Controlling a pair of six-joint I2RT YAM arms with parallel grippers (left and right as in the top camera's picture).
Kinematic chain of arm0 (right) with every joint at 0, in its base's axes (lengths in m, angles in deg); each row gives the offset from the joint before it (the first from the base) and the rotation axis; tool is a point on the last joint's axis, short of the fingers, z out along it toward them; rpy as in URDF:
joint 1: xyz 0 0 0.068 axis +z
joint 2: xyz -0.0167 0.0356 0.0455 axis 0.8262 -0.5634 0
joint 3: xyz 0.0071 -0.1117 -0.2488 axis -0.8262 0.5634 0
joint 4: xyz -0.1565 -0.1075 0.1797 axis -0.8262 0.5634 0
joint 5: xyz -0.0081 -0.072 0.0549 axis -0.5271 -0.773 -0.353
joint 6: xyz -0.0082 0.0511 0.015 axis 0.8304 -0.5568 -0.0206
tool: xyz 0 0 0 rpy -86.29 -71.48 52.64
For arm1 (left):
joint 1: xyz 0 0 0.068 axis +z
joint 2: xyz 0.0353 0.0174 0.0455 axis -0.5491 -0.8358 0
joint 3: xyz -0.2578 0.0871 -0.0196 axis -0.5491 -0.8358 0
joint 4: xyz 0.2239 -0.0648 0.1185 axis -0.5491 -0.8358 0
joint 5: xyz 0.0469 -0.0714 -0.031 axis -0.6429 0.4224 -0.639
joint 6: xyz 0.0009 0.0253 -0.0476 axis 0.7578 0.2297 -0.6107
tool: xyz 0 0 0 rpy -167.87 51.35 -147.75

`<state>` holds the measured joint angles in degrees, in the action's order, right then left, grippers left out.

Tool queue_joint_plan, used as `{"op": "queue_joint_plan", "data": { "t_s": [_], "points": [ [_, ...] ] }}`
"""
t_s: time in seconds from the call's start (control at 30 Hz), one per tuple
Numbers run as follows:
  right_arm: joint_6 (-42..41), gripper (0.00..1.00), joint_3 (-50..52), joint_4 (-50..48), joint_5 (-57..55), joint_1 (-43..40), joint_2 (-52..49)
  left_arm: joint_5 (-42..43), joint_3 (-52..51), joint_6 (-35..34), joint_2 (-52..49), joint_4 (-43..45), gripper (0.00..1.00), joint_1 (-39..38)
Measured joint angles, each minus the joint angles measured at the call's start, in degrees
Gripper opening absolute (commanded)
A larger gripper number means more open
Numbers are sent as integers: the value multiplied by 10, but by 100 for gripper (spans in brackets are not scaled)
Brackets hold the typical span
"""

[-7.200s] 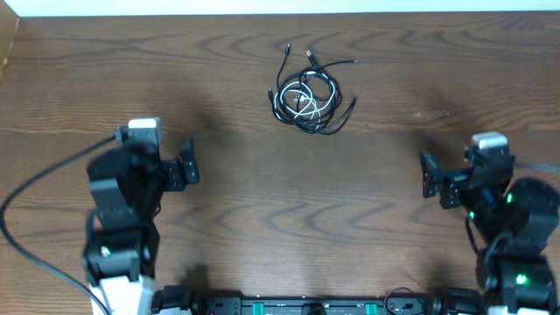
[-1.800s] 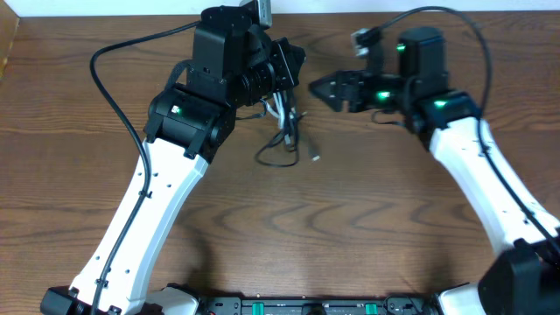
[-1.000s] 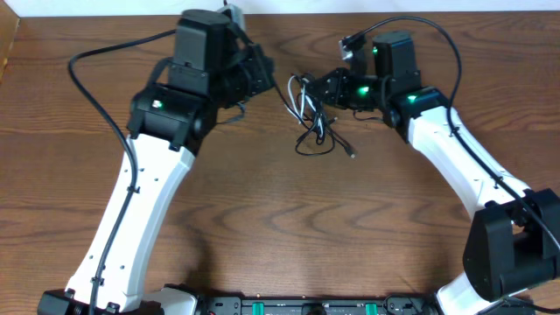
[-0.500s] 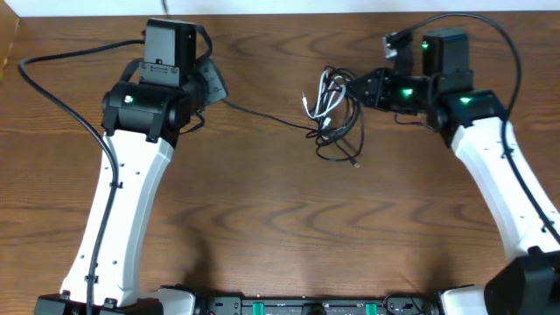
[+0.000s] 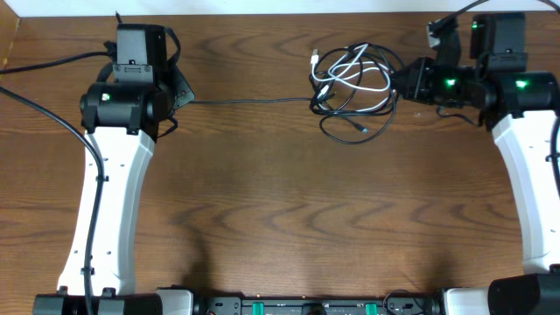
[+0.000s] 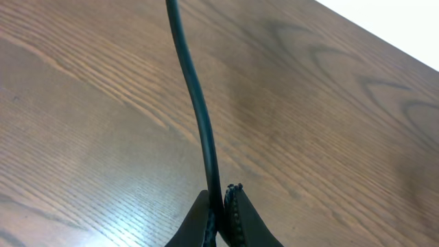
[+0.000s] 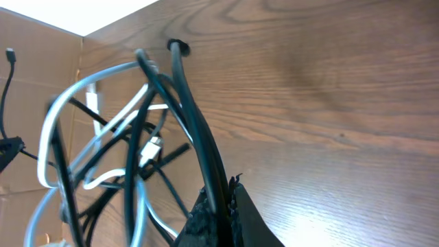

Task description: Untangle cables

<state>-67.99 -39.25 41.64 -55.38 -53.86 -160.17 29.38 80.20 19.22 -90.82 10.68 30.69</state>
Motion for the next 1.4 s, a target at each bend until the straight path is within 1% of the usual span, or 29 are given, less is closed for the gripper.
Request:
{"op": "queue_joint_plan", "data": {
  "t_s": [0.2,0.37,0.47,0.53,0.6,0.63,0.67,0.7,0.73,0.8,0.87,0.9,1.07,1.23,1.27,1.33,1.4],
  "points": [
    [30,1,-1,31,4,-34,1,9,-1,0,-32,-8,8,13],
    [57,1,-2,45,3,-36,1,23,-2,0,-58,-15,8,14],
    [74,1,-2,49,-1,-32,1,51,-2,5,-77,-17,8,17],
    [86,1,-2,50,-10,-20,1,85,-3,21,-89,-16,9,21],
    [92,1,-2,50,-17,-7,1,145,-3,62,-103,-12,22,26],
    [96,1,-2,49,-21,2,1,179,-3,85,-109,-12,31,29],
    [99,1,-2,48,-24,11,1,214,-4,111,-113,-12,45,30],
    [100,1,-2,46,-25,17,1,247,-5,133,-115,-12,55,30],
    [102,1,-2,44,-26,24,1,277,-6,153,-116,-12,62,31],
    [104,1,-2,42,-30,34,1,323,-7,186,-116,-12,72,31],
    [104,1,-2,41,-34,37,1,359,-7,208,-116,-12,80,31],
    [104,1,-2,41,-35,38,1,373,-7,218,-116,-12,82,31],
    [104,1,-2,41,-39,38,1,455,-7,269,-116,-9,81,32],
    [104,1,-2,43,-39,38,1,552,-7,312,-116,10,71,23],
    [104,1,-2,43,-39,38,1,563,-7,316,-116,17,69,16],
    [104,1,-2,44,-38,38,1,580,-7,321,-116,31,61,-3],
    [104,1,-2,46,-39,38,1,591,-7,322,-116,48,57,-28]
  ]
}}
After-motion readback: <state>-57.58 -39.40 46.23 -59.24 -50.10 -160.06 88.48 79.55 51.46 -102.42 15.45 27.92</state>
